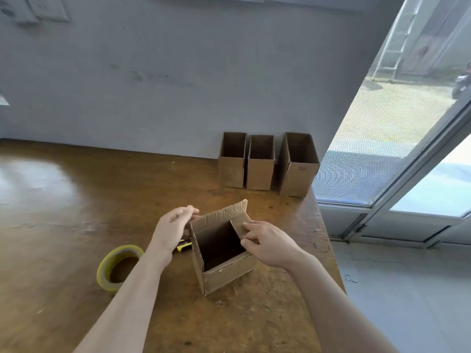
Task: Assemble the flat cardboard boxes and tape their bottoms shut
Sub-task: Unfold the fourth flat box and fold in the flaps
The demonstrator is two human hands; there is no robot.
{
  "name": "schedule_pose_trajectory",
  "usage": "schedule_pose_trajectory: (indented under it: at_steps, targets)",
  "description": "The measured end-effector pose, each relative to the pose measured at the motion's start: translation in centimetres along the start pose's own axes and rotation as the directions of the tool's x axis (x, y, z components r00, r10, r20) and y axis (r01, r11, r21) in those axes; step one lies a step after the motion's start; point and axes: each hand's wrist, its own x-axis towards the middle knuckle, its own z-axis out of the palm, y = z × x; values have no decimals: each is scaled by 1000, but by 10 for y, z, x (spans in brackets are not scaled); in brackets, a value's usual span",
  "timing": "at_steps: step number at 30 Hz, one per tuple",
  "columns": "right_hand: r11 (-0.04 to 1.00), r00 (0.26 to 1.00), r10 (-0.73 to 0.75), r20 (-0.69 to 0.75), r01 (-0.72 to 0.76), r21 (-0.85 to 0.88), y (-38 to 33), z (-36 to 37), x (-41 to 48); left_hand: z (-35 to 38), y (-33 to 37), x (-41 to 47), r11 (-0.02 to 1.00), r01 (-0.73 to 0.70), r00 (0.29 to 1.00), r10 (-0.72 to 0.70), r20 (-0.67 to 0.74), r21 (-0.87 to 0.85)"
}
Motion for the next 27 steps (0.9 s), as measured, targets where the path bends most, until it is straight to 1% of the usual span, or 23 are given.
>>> schedule_pose_trajectory:
  at_steps: [1,2,3,4,7,10,12,16,18,20,23,25,27]
  targets:
    - [1000,1000,0,-4,0,23,-1,0,-1,-2,-6,-4,983,35,999,-33,14,-179]
    - [999,1000,2,-12,-1,54,-1,1,-1,-4,-14,-8,939,66,997,-52,50,-338]
    - [997,1000,2,-23,0,77,-1,2,-1,-5,-21,-12,892,91,994,-57,90,-442]
    - [996,999,1,-39,3,92,-1,4,-1,-3,-30,-14,872,113,991,-63,121,-477]
    - [997,997,-9,-71,14,79,1,7,0,13,-50,-19,894,189,978,-132,163,-407]
    - [998,998,0,-68,5,70,-2,2,-3,20,-57,-15,899,217,975,-177,137,-380]
    - [993,999,18,-41,-14,116,-3,-1,-2,18,-55,-10,923,194,980,-167,109,-333]
    - [977,993,60,105,-80,198,1,-13,-4,16,-45,-4,975,107,993,-95,70,-197]
    - [968,991,56,125,-84,236,4,-16,-7,16,-43,-3,988,74,996,-67,59,-135]
    - [958,995,64,83,-84,275,4,-17,-7,15,-41,-3,994,32,998,-26,57,-107]
    - [960,994,105,-25,-95,262,1,-12,-4,13,-40,-3,988,25,998,-15,65,-151]
    - [971,983,140,-122,-113,209,-4,-7,-2,12,-40,-3,980,64,997,-53,63,-190]
    - [982,960,174,-221,-151,117,-13,-1,-2,11,-41,-3,976,93,995,-81,64,-197]
